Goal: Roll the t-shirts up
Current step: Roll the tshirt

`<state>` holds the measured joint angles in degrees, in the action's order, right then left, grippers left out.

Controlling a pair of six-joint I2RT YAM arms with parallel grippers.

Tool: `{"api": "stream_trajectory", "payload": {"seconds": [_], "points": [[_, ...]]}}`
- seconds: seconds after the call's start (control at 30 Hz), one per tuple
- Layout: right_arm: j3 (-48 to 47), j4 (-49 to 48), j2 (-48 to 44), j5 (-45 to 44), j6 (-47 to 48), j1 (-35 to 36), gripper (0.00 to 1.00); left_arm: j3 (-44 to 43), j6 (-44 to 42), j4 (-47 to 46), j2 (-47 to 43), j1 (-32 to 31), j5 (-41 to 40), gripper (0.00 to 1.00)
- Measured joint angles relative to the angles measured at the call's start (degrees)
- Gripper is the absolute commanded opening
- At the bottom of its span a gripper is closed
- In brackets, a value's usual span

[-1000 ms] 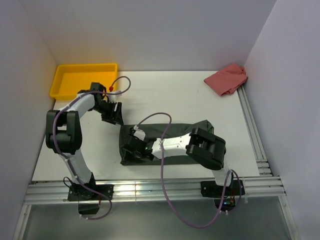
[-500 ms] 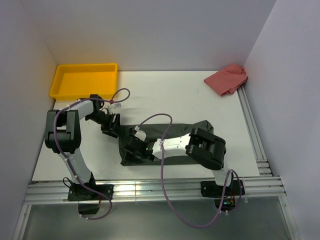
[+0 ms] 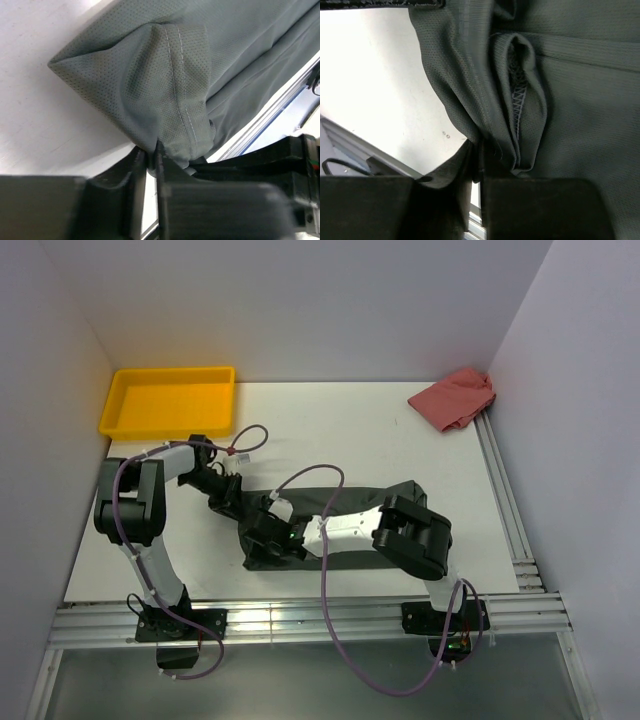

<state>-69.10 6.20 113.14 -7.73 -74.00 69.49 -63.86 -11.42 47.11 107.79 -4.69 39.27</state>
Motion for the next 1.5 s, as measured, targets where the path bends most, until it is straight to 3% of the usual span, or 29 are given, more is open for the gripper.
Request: {"api": "stream_trajectory", "payload": {"seconds": [0.13,0.5,0.93,1.5], "points": [[-2.19,4.24,0.00,-1.92,0.59,0.00,0.36,0.48,0.74,-0.52,-0.07,-0.07,-0.35,0.04],[-19.58,19.82,0.74,-10.10,3.67,2.27,0.45,0.63,1.70,-0.61,-1.16,-0.07,-1.64,0.01],[-37.92,34.56,16.17,-16.70,5.33,2.40,0.46,0.57,2.69,-0.15,-3.08,-0.90,-2.86,0.01],[-42.80,40.76,18.60,-20.76,6.10,2.25,0.46,0.52,3.58,-0.11,-3.08,-2.03,-4.68,0.01]]}}
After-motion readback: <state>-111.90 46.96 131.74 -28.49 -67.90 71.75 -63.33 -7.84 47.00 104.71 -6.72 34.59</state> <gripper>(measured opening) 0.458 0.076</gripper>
